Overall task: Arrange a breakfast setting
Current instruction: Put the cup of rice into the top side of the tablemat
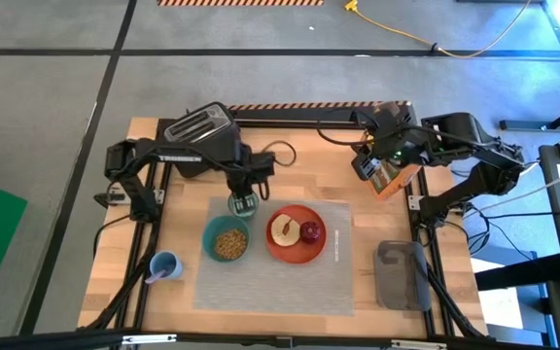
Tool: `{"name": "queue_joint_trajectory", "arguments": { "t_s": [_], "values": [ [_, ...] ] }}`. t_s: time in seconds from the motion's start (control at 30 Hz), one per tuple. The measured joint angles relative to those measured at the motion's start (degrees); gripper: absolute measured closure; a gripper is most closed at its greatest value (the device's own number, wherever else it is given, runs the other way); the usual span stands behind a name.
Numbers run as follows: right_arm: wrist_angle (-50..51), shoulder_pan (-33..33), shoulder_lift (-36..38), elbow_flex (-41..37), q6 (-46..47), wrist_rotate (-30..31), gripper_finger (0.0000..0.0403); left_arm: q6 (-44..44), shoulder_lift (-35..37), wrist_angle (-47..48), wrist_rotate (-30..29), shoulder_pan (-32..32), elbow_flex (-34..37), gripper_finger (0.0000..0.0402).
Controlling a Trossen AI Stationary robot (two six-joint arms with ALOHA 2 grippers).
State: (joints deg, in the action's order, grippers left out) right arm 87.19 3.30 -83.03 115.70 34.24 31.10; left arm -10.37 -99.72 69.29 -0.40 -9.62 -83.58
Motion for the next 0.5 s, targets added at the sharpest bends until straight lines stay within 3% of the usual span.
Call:
{"name": "queue_joint_trajectory", "arguments": {
  "t_s": [0.3, 0.5],
  "values": [
    [0.0, 0.1, -0.5, -1.8, 0.0, -0.7, 0.0171, -0.1, 2.3, 1.8, 2.7, -3.6, 0.1, 0.0354],
    [-0.1, 0.1, -0.5, -4.2, 0.0, -0.7, 0.0171, -0.2, 7.6, 1.6, 1.7, -6.4, 0.1, 0.0315]
  ]
}}
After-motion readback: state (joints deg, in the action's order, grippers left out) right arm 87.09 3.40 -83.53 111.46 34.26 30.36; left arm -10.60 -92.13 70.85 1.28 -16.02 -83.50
